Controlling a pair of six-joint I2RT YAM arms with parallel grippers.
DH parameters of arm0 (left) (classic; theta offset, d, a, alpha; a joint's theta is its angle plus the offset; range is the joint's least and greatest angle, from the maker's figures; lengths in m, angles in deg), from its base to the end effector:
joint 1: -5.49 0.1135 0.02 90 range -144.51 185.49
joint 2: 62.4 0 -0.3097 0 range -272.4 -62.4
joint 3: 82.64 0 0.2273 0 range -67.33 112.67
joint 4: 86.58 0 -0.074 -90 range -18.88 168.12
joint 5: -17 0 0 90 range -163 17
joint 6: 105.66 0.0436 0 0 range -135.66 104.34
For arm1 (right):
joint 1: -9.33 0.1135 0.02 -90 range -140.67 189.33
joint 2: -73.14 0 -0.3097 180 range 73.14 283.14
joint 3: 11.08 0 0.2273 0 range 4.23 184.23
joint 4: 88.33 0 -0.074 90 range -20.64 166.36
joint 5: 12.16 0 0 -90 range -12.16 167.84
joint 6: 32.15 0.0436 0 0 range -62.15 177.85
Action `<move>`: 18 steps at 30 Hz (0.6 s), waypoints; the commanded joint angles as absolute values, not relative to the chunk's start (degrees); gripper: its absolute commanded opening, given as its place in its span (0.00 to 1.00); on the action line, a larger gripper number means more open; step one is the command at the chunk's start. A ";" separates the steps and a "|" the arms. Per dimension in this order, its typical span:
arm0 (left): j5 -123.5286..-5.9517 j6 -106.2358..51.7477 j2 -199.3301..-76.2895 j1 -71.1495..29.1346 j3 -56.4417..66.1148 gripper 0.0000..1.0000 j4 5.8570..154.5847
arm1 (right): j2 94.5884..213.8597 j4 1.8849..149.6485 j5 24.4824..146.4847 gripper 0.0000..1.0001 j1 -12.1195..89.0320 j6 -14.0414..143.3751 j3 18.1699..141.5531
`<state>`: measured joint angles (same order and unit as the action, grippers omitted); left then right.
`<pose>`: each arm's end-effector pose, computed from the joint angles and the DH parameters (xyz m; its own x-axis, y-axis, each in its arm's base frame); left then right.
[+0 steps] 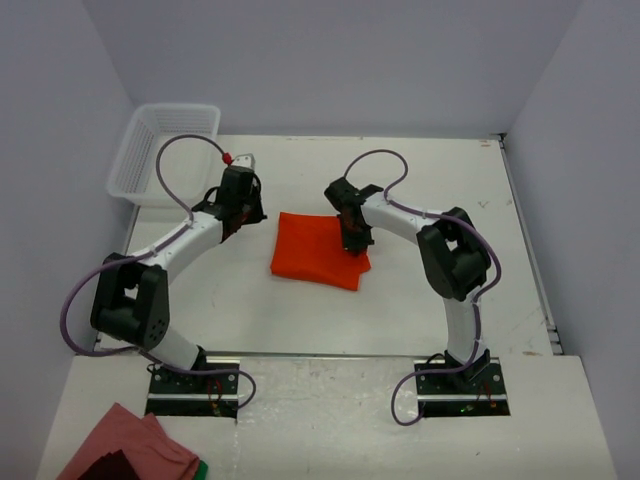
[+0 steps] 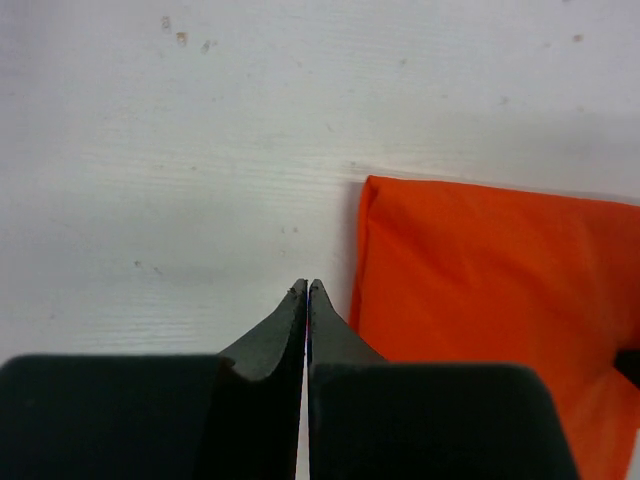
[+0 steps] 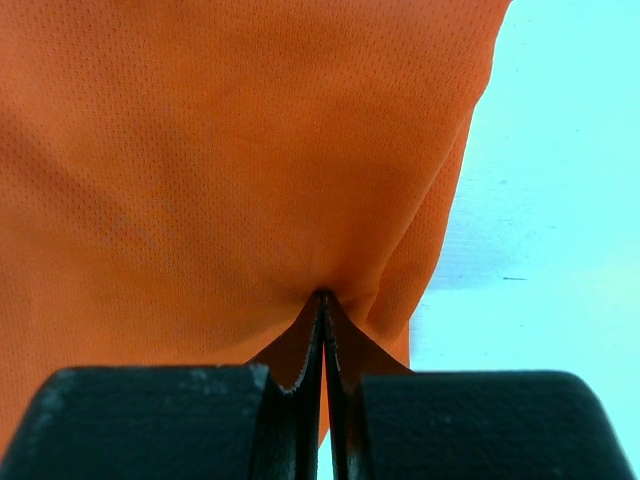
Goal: Fold and stack the t-shirts
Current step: Put the neatly folded tshirt into the corner of the board with the right arm
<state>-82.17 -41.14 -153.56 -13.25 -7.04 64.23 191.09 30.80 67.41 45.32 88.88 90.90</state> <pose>0.3132 -0.0989 0.2798 -0.6922 -0.2136 -0.6894 -0.0972 0.9741 -0.2042 0.3366 0.2347 0.2107 -0.9559 -0.0676 -0.2860 -0.0605 0.9976 -0.0337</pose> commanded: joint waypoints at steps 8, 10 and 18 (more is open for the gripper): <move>-76.78 -44.23 -147.48 -17.01 -11.52 0.00 66.34 | 187.84 16.97 51.41 0.00 48.26 92.72 98.87; -77.83 -44.14 -147.83 -17.01 -11.52 0.00 65.99 | 189.76 8.54 43.70 0.00 48.70 96.42 104.05; -78.62 -44.40 -148.98 -17.36 -10.38 0.00 64.67 | 194.35 -10.47 26.61 0.00 50.99 121.64 109.00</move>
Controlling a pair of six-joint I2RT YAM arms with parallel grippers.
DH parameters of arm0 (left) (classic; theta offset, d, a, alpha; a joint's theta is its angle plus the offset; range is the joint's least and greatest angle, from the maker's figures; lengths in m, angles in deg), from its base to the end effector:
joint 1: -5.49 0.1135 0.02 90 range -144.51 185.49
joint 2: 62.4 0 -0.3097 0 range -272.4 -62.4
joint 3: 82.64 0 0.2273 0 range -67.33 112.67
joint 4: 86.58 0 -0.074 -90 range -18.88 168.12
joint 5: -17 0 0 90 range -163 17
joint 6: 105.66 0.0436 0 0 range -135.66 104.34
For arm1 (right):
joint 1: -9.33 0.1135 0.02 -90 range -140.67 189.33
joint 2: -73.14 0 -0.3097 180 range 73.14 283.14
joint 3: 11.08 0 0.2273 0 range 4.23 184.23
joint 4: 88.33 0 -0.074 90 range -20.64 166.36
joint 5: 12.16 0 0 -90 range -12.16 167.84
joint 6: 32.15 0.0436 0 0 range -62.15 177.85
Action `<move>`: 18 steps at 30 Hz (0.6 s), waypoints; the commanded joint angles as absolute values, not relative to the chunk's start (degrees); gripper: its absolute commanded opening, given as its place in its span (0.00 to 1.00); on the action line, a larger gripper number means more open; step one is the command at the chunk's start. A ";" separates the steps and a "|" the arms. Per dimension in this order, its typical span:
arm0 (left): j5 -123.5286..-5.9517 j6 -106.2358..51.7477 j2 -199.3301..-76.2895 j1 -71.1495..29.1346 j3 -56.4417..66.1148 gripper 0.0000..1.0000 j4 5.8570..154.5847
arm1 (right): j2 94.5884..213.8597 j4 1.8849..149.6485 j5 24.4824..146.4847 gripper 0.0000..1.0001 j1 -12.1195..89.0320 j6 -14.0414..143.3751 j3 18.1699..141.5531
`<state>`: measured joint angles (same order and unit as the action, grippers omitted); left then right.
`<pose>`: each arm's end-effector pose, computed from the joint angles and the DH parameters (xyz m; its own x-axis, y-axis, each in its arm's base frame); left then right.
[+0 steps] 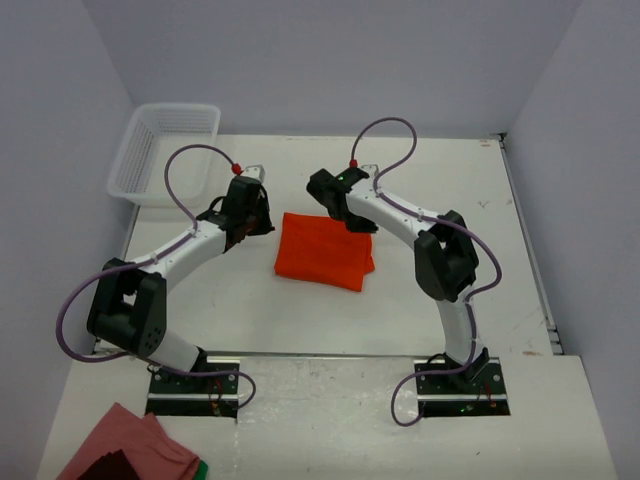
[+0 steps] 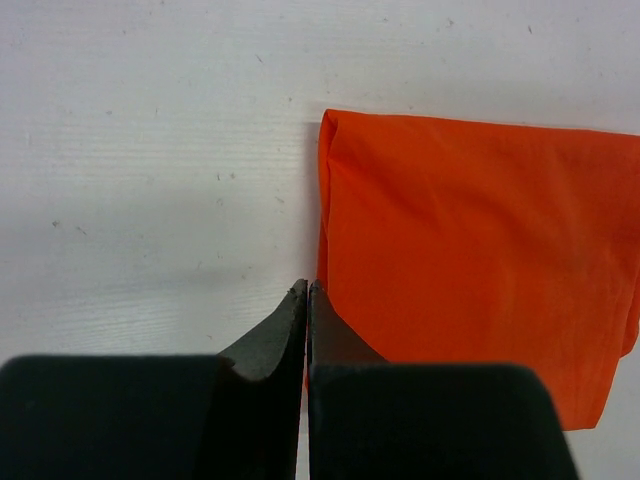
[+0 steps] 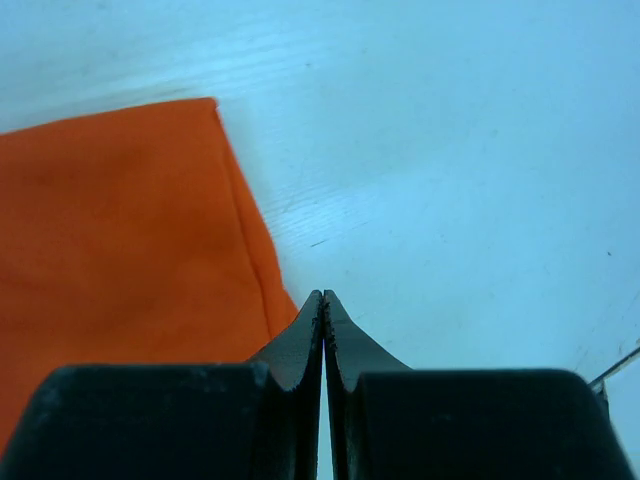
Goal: Fold and stack the t-shirts
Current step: Put the neatly folded tshirt into the corner of the board with the right arm
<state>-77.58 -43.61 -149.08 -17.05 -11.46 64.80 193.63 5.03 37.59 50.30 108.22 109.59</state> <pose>0.2834 -0.1139 0.2802 -0.7223 -0.2061 -0.6602 -0.0106 0.9578 -0.2874 0.3288 0.2482 0.2740 -0.8429 0.0466 -0.5361 0.2804 0.8883 -0.3638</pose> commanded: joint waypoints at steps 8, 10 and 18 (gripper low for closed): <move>-79.50 -44.14 -148.71 -18.50 -9.85 0.00 62.92 | 193.99 -10.56 25.37 0.00 51.17 127.72 105.12; -79.68 -44.23 -148.54 -19.29 -9.85 0.00 62.56 | 193.64 -10.39 25.81 0.00 51.08 128.08 105.04; -79.07 -45.02 -146.69 -21.93 -12.49 0.00 62.38 | 187.77 3.03 31.60 0.00 50.29 116.33 100.13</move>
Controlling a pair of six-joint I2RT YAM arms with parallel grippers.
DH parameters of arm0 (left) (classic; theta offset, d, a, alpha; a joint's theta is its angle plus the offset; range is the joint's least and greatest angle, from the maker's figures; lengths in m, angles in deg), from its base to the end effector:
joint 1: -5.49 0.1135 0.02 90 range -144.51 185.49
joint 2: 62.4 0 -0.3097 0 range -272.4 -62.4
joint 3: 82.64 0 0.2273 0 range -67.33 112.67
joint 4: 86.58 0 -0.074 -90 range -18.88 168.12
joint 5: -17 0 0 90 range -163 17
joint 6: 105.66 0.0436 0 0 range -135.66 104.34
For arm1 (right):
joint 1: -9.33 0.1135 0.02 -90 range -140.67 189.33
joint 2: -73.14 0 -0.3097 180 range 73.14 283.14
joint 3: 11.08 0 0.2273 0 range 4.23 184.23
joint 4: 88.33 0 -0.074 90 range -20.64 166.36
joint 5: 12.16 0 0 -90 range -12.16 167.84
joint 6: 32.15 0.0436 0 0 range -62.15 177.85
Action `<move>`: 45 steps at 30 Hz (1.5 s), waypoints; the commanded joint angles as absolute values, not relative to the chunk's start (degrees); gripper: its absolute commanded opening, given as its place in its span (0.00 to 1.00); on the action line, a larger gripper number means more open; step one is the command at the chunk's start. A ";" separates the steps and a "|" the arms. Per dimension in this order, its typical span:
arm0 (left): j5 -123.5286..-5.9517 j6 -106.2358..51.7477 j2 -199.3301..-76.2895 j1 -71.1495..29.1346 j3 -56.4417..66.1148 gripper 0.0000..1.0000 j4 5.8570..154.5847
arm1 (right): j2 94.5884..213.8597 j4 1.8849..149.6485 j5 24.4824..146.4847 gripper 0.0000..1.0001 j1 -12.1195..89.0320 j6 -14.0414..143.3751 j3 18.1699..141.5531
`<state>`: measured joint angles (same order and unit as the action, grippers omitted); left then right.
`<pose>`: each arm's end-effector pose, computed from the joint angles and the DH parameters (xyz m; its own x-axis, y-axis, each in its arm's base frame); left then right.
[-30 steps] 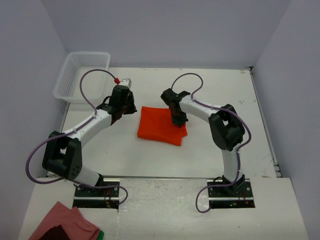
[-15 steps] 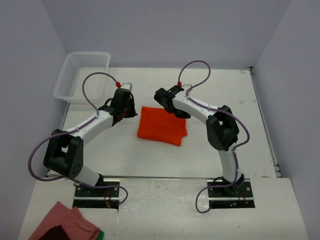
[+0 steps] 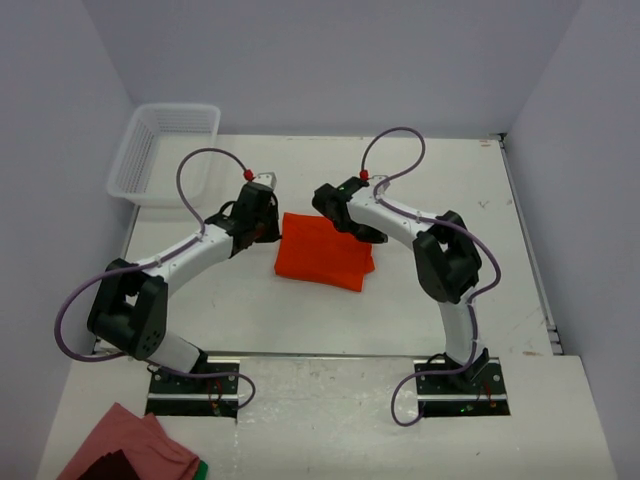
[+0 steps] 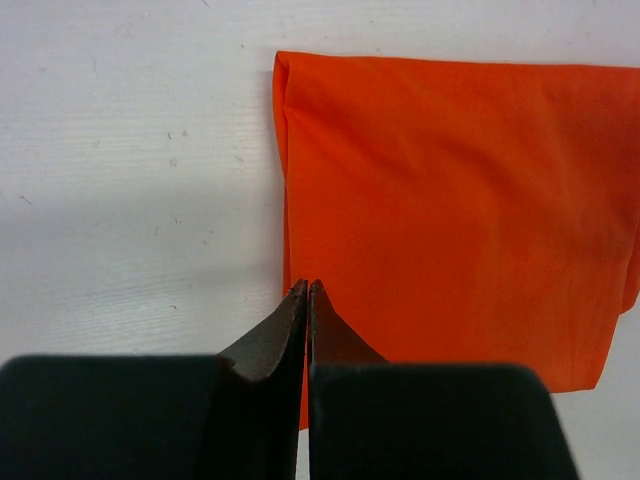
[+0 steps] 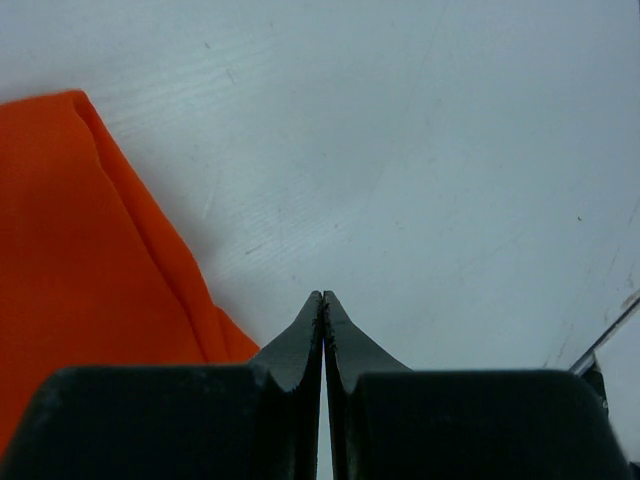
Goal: Fold and stack the t-shirts
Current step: Put the neatly folded tshirt into the corner of the board with the right arm
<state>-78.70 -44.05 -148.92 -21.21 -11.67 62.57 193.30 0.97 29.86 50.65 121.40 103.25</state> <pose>0.2710 -0.1314 0.2767 -0.7526 -0.1511 -0.6409 0.0319 0.9638 -0.2646 0.3143 0.2332 0.2557 -0.7849 0.1080 -0.6102 0.4429 0.7864 -0.4306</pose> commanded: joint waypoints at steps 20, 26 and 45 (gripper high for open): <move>-75.02 -43.70 -149.50 -22.98 -16.53 0.00 66.34 | 163.93 49.19 87.38 0.85 33.60 86.42 66.12; -74.76 -43.53 -151.52 -23.42 -16.70 0.00 67.39 | 165.69 57.19 99.89 0.91 27.70 86.50 61.45; -78.10 -45.99 -156.09 -23.86 -23.03 0.00 71.43 | 171.05 64.67 109.14 0.94 23.48 88.79 55.73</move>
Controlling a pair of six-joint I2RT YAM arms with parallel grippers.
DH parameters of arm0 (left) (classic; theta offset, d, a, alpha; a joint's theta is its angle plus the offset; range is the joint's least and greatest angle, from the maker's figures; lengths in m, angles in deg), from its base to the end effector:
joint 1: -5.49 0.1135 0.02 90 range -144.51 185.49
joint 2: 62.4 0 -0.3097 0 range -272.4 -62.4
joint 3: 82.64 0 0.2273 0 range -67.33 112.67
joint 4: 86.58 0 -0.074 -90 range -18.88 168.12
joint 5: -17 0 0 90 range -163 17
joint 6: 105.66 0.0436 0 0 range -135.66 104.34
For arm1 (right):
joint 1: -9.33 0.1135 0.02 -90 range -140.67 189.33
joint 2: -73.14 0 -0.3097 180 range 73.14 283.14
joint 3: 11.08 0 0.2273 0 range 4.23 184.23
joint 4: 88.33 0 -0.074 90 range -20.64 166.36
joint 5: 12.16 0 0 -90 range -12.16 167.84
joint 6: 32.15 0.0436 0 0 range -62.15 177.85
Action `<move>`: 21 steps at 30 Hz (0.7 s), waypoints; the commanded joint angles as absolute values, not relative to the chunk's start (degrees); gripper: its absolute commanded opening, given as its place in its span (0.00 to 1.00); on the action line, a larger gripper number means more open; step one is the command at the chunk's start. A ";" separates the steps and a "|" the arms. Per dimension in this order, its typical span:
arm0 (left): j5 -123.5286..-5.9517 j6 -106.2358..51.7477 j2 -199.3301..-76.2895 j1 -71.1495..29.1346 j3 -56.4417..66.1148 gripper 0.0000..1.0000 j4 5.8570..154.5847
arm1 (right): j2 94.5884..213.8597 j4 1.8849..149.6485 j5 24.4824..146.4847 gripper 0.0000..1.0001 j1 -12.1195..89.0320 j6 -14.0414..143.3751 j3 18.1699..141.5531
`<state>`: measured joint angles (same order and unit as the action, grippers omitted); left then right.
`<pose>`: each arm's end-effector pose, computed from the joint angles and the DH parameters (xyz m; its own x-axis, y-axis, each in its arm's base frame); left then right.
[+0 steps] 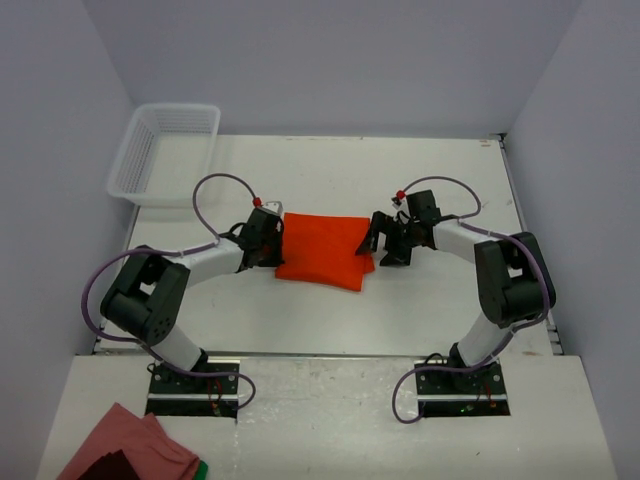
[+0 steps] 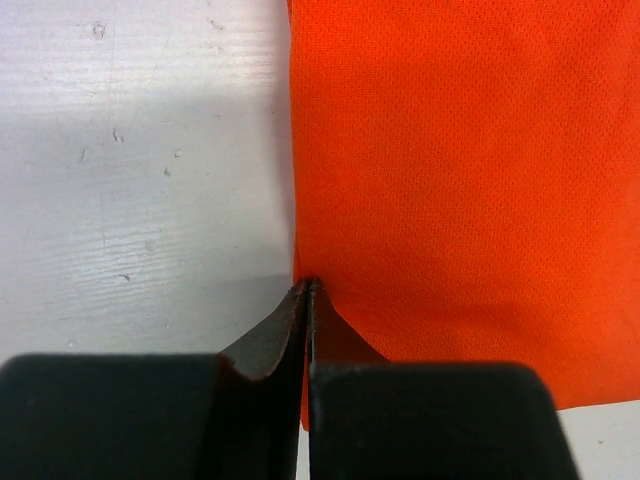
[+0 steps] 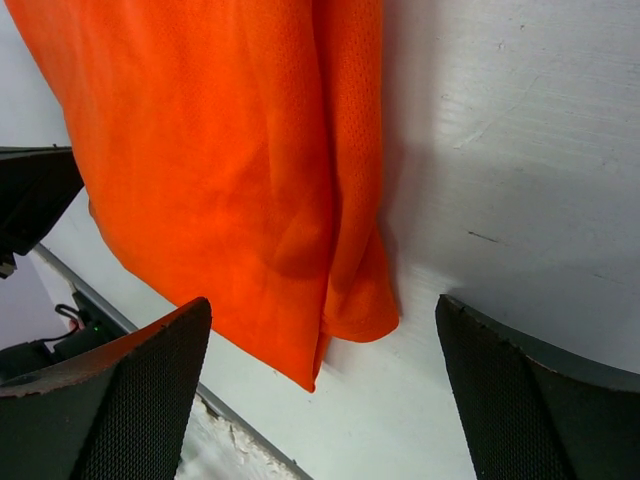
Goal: Fold and stack the t-shirts
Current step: Put the neatly folded tshirt into the corner of the board with the right arm
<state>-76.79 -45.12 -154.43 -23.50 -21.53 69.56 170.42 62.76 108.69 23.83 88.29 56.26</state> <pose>0.2583 -0.1398 0.2102 -0.8436 -0.0936 -0.5287 0.0406 0.9708 -0.2366 0.2983 0.1002 0.2119 -0.9534 0.2027 -0.2236 0.0130 0.7679 0.6404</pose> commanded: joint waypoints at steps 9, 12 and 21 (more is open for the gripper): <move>-77.39 -46.43 -156.27 -24.65 -23.91 0.00 72.40 | 172.37 65.20 108.25 0.94 23.30 89.49 55.03; -77.57 -46.43 -155.92 -24.65 -24.44 0.00 72.49 | 171.85 65.11 108.08 0.95 23.04 89.84 54.59; -77.49 -46.87 -155.22 -24.65 -27.43 0.00 73.90 | 170.79 64.84 106.49 0.95 22.95 91.16 52.57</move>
